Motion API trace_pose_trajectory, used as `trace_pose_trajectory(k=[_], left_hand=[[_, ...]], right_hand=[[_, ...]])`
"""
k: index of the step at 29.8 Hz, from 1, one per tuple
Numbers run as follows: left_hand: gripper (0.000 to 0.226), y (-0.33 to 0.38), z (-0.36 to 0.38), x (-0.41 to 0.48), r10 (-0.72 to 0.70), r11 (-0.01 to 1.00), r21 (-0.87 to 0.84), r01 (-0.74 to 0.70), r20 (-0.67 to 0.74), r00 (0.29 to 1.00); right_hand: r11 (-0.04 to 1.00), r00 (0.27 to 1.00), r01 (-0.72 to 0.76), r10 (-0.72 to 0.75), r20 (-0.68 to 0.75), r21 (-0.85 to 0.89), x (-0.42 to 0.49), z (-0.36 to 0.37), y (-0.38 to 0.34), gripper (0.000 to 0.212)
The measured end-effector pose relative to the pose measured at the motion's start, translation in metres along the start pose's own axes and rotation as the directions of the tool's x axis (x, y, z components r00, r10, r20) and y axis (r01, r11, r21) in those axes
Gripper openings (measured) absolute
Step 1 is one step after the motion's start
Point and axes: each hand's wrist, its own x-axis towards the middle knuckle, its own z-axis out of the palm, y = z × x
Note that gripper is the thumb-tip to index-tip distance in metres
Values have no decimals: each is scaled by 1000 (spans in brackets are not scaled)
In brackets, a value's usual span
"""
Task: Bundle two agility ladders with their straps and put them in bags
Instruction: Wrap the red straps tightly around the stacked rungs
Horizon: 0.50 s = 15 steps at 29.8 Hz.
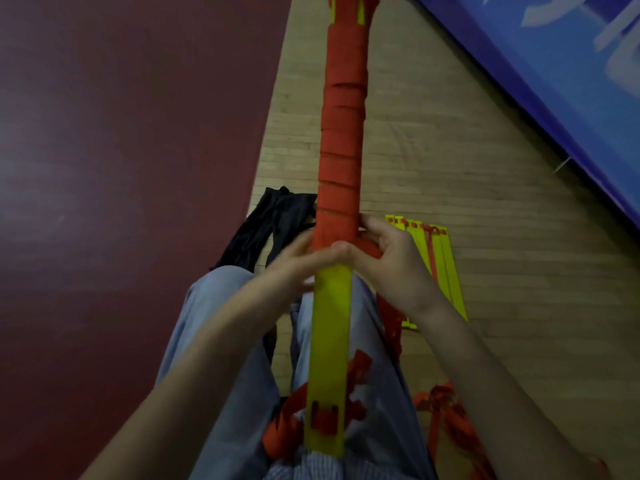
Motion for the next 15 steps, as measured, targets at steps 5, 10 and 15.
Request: trace_pose_trajectory(k=[5, 10, 15], left_hand=[[24, 27, 4, 23, 95, 992, -50, -118, -324, 941], [19, 29, 2, 28, 130, 980, -77, -185, -459, 879], [34, 25, -11, 28, 106, 909, -377, -178, -203, 973]], right_hand=[[982, 1000, -26, 29, 9, -186, -6, 18, 9, 46], [989, 986, -106, 90, 141, 105, -10, 14, 4, 29], [904, 875, -380, 282, 393, 198, -18, 9, 9, 26]])
